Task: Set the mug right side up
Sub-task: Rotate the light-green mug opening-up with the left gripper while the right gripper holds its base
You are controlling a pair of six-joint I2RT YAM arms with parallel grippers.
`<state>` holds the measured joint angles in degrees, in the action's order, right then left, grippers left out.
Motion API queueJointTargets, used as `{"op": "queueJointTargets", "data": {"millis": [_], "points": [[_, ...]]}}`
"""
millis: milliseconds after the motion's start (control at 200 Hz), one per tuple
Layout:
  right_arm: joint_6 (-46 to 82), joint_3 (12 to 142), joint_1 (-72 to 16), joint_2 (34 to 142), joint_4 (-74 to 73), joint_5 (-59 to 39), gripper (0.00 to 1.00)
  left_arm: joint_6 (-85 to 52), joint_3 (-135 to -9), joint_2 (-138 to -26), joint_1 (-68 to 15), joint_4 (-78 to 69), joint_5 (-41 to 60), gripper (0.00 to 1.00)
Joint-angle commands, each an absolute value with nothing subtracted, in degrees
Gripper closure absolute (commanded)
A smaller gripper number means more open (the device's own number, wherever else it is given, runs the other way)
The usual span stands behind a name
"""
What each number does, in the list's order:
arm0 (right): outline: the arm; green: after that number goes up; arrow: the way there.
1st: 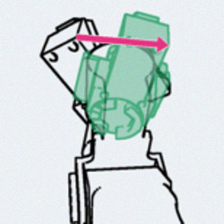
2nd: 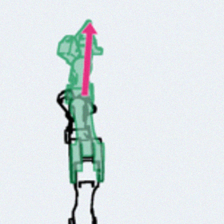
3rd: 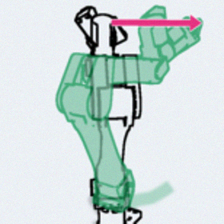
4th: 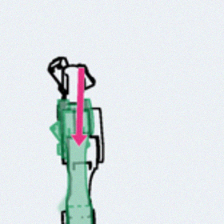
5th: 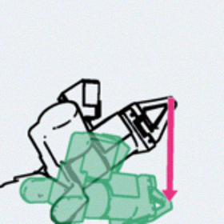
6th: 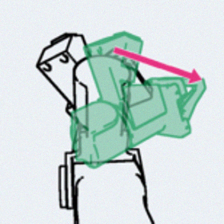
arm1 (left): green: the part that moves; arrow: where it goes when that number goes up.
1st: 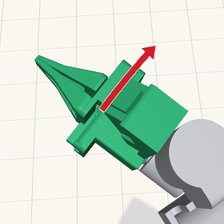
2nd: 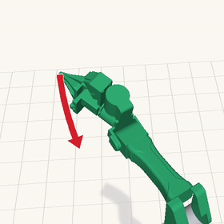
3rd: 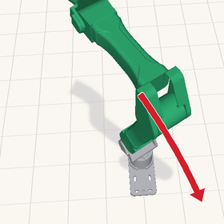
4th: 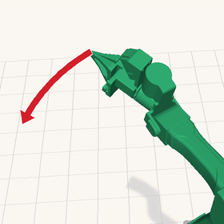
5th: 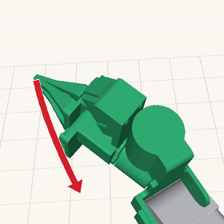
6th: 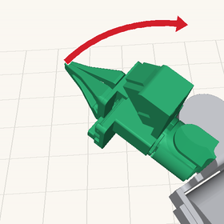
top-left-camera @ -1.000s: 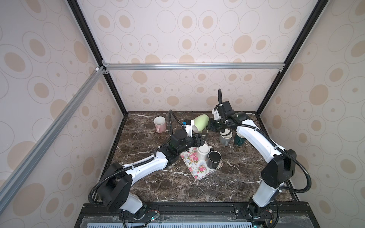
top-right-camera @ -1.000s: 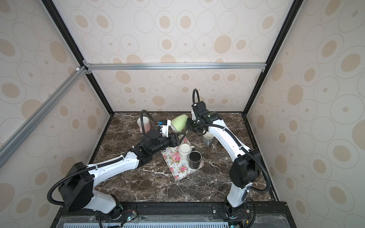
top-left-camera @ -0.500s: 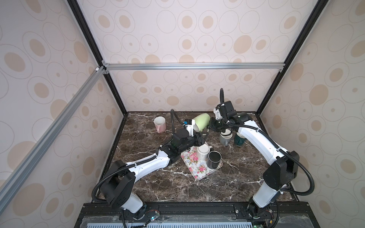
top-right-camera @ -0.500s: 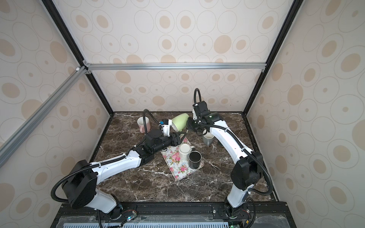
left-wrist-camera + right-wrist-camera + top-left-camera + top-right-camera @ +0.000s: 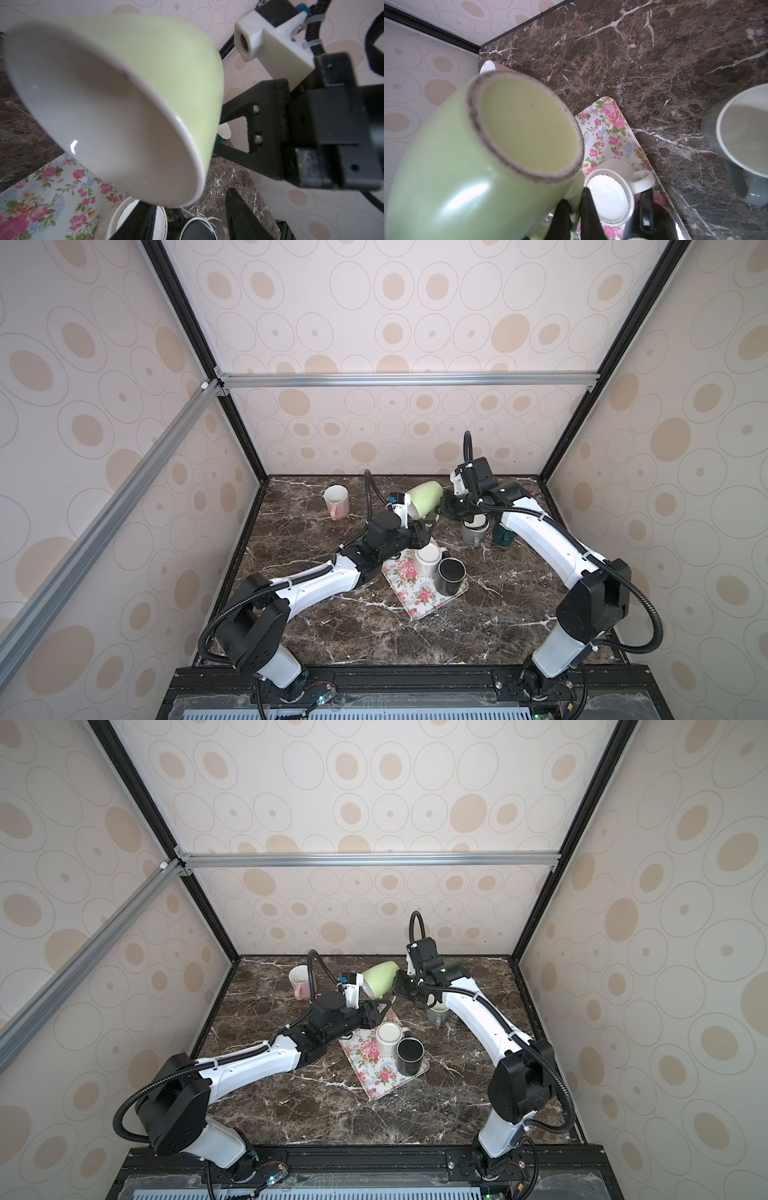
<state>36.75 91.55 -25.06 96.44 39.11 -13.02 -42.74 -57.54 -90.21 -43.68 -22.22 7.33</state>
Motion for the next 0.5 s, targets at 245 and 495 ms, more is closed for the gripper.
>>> {"op": "queueJointTargets", "data": {"millis": [245, 495], "points": [[39.8, 89.0, -25.3, 92.7, 35.3, -16.4, 1.00, -42.4, -62.3, -92.0, -43.9, -25.6, 3.6, 0.60], [40.0, 88.3, -25.3, 92.3, 35.6, -16.0, 1.00, -42.5, -62.8, -92.1, -43.8, -25.3, 1.7, 0.68]]}}
